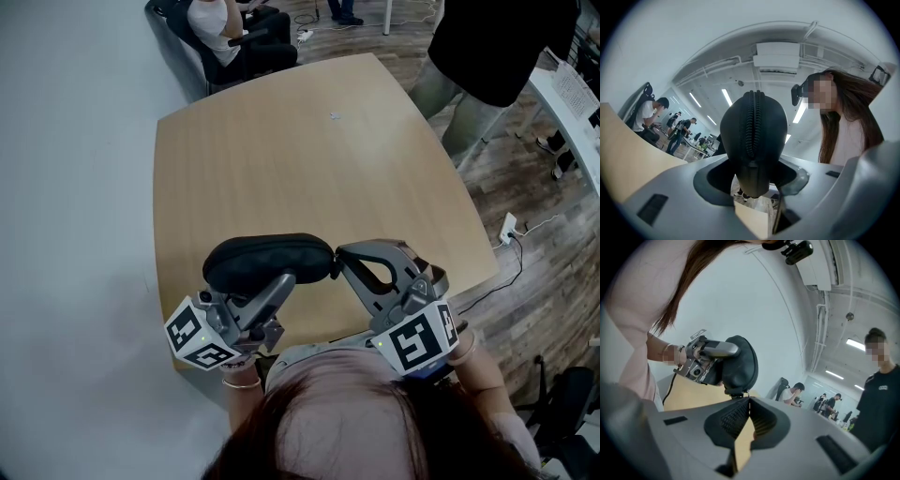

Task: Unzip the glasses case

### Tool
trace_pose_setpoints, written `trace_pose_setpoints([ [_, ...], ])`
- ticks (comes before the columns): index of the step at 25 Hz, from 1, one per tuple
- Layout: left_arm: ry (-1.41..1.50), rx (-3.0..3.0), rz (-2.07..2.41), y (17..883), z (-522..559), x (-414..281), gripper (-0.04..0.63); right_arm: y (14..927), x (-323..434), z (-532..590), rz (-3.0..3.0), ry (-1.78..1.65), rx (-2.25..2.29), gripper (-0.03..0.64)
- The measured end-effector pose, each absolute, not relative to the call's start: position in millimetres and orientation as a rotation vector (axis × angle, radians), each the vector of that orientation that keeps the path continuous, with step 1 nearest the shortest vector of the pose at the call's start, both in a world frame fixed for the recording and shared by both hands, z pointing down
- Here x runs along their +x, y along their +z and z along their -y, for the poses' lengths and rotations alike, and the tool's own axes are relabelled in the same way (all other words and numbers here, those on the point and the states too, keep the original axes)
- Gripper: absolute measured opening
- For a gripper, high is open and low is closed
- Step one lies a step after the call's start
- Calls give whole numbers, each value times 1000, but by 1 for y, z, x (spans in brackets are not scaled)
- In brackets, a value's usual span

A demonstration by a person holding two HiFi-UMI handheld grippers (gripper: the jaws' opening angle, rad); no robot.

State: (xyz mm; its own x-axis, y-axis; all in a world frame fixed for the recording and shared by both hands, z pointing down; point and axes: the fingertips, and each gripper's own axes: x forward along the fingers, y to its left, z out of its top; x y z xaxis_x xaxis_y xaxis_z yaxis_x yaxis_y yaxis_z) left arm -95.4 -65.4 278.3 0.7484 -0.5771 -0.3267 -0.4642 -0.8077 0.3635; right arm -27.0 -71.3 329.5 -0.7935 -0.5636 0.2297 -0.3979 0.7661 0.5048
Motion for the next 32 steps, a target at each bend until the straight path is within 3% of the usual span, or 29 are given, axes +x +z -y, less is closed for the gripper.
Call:
trace_pose_setpoints([
  [24, -343, 2724, 888, 301, 73, -78, 216, 331, -8, 96, 2362, -823, 815, 15],
  [32, -384, 2740, 893, 298, 72, -77, 219, 334, -9, 94, 2346, -836, 801, 15],
])
